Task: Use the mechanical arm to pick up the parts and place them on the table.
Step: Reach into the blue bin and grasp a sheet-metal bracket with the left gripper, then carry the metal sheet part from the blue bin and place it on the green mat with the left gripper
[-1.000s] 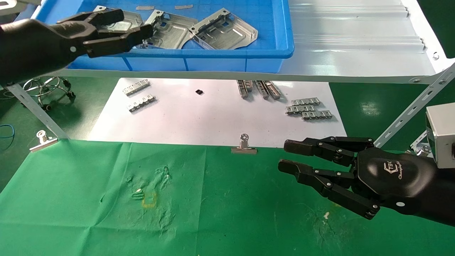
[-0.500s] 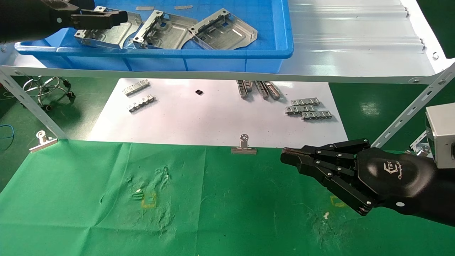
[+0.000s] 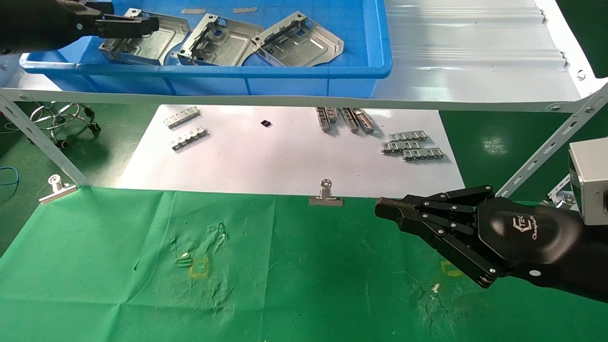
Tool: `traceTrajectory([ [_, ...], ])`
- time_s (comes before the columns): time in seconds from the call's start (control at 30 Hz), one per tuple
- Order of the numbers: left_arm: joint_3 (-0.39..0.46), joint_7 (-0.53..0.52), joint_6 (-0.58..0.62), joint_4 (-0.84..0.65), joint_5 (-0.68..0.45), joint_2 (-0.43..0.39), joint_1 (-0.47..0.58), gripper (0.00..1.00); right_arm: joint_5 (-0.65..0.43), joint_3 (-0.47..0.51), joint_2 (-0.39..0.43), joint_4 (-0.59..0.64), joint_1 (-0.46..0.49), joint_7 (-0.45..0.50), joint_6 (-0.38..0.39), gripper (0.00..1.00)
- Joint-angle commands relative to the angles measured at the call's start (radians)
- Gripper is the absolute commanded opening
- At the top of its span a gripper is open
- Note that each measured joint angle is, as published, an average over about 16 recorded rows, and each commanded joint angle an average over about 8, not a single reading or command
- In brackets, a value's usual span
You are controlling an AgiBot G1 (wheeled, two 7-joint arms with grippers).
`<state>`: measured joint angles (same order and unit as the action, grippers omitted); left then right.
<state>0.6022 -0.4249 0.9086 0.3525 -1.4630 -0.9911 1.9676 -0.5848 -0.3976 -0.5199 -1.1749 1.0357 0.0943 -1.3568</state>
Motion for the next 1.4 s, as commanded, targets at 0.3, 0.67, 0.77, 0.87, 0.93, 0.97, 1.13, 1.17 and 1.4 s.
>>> traceTrajectory([
  [0.3,-0.002,0.075,-0.027,-0.106,-0.002,-0.037,0.025,0.0,0.0,0.0,0.0,0.0,0.0,0.0,0.0,0.0],
  [0.67,-0.005,0.137,-0.03,-0.172,0.001,-0.056,0.044,0.0,0.0,0.0,0.0,0.0,0.0,0.0,0.0,0.0],
  [0.77,-0.006,0.152,-0.028,-0.183,0.002,-0.058,0.048,0.0,0.0,0.0,0.0,0.0,0.0,0.0,0.0,0.0],
  [0.87,-0.006,0.168,-0.03,-0.193,0.001,-0.061,0.051,0.0,0.0,0.0,0.0,0.0,0.0,0.0,0.0,0.0],
  [0.93,-0.006,0.178,-0.033,-0.199,0.0,-0.064,0.053,0.0,0.0,0.0,0.0,0.0,0.0,0.0,0.0,0.0],
  [0.97,-0.005,0.183,-0.035,-0.201,0.0,-0.065,0.054,0.0,0.0,0.0,0.0,0.0,0.0,0.0,0.0,0.0],
  [1.13,-0.008,0.205,-0.042,-0.211,0.003,-0.068,0.059,0.0,0.0,0.0,0.0,0.0,0.0,0.0,0.0,0.0],
  [1.17,-0.01,0.209,-0.043,-0.213,0.004,-0.068,0.061,0.0,0.0,0.0,0.0,0.0,0.0,0.0,0.0,0.0],
  [1.4,-0.024,0.239,-0.044,-0.212,0.024,-0.063,0.073,0.0,0.0,0.0,0.0,0.0,0.0,0.0,0.0,0.0],
])
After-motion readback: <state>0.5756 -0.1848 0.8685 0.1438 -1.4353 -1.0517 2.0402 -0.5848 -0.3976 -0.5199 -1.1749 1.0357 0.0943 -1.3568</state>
